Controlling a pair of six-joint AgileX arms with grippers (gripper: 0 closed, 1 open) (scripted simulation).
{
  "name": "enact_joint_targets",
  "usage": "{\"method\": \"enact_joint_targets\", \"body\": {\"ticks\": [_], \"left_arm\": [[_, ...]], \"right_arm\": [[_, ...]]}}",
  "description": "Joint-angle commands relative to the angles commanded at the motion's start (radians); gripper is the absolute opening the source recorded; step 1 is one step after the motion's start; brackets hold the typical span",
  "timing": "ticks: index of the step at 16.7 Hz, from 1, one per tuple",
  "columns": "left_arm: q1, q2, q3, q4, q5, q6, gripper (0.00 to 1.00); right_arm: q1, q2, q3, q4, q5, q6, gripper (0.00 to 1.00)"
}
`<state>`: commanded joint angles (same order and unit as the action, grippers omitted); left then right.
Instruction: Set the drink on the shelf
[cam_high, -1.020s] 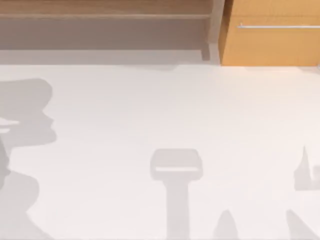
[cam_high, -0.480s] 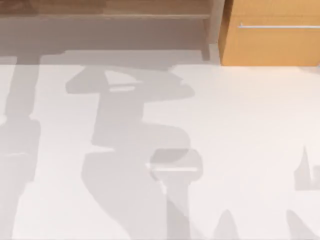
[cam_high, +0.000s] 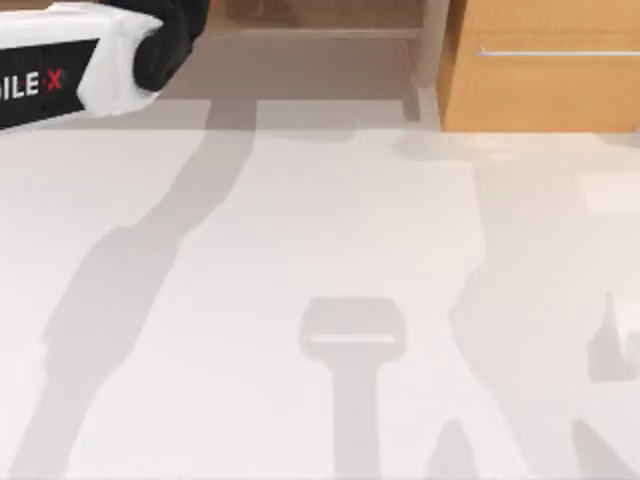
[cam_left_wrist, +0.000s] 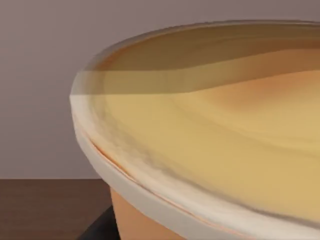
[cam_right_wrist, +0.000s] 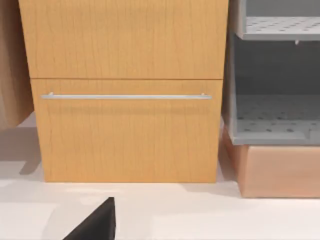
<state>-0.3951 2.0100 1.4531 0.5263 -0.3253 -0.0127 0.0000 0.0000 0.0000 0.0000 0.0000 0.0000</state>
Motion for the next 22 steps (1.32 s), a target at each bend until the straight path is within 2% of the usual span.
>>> {"method": "enact_joint_targets", "body": {"ticks": [4, 8, 15, 22], "left_arm": [[-0.157, 0.047, 0.129, -0.142, -0.151, -0.021, 0.00], [-0.223, 0.062, 0.210, -0.220, -0.239, -0.037, 0.00], [-0.225, 0.061, 0.223, -0.229, -0.250, -0.037, 0.00], [-0.194, 0.185, 0.324, -0.196, -0.216, -0.039, 0.00]], "right_arm": [[0.000, 0.000, 0.000, 0.000, 0.000, 0.000, 1.00], [0.000, 0.000, 0.000, 0.000, 0.000, 0.000, 1.00], [0.000, 0.000, 0.000, 0.000, 0.000, 0.000, 1.00], [0.000, 0.000, 0.000, 0.000, 0.000, 0.000, 1.00]]}}
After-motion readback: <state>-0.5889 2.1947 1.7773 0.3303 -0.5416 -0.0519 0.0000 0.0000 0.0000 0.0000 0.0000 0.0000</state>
